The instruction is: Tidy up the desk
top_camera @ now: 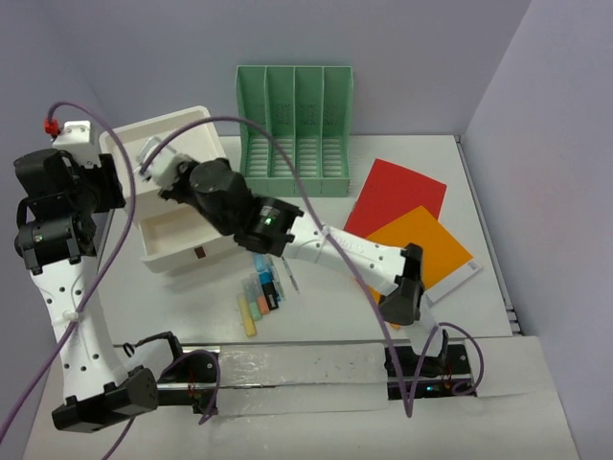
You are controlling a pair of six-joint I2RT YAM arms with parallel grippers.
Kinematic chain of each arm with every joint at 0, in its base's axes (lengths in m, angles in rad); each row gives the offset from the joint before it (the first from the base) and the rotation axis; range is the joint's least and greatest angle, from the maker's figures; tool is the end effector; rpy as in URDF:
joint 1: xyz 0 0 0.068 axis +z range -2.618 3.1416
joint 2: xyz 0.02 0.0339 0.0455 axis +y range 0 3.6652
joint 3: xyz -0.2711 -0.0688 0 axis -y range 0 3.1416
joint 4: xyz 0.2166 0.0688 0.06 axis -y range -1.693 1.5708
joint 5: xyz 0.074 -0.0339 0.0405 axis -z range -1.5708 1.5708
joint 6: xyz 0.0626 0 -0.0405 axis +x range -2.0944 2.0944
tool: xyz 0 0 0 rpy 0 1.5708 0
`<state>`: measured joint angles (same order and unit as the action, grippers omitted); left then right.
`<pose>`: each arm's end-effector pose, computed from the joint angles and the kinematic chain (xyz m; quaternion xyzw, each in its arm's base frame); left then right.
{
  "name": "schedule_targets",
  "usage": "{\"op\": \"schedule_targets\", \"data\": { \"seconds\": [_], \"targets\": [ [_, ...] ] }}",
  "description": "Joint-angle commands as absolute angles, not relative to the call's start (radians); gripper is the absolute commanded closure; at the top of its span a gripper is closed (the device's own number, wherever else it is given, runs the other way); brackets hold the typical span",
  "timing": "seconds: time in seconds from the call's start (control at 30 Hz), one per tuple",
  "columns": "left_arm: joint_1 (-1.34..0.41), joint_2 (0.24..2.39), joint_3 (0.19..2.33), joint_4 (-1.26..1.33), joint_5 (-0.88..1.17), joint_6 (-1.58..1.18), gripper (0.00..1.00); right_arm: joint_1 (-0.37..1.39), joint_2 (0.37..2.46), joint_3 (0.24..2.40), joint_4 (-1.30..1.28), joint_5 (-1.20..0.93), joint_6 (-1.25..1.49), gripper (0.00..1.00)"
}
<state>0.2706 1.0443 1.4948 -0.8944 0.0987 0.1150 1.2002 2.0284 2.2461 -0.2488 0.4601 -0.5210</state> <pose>0.1710 0.0410 0.4377 -0.0394 0.8439 0.0613 0.5316 0.1955 0.4265 0.4580 -0.4266 0.5761 0.0714 0.6935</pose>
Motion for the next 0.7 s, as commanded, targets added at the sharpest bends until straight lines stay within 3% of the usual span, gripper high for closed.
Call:
{"op": "schedule_targets", "data": {
  "seconds": [0.0,0.33,0.43,0.47,0.5,0.67],
  "targets": [
    [0.397,1.058,1.505,-0.891,0.190,0.107,0.42,1.201,2.155,2.203,-0.147,0.395,-0.710,1.00],
    [0.480,1.077,1.508,-0.871,0.253,0.075,0.42,1.212,2.211,2.161,-0.042,0.229,-0.672,0.99],
    [0.482,1.077,1.506,-0.873,0.278,0.084,0.42,1.213,2.264,2.239,-0.145,0.235,-0.666,0.77],
    [0.482,1.077,1.504,-0.875,0.280,0.091,0.42,1.213,2.251,2.214,-0.142,0.235,-0.662,0.56],
    [0.482,1.078,1.503,-0.876,0.282,0.094,0.41,1.213,2.237,2.190,-0.135,0.232,-0.661,0.42],
    [0.482,1.103,1.535,-0.907,0.313,0.110,0.41,1.217,2.156,2.114,-0.135,0.274,-0.649,0.35]
  ]
}}
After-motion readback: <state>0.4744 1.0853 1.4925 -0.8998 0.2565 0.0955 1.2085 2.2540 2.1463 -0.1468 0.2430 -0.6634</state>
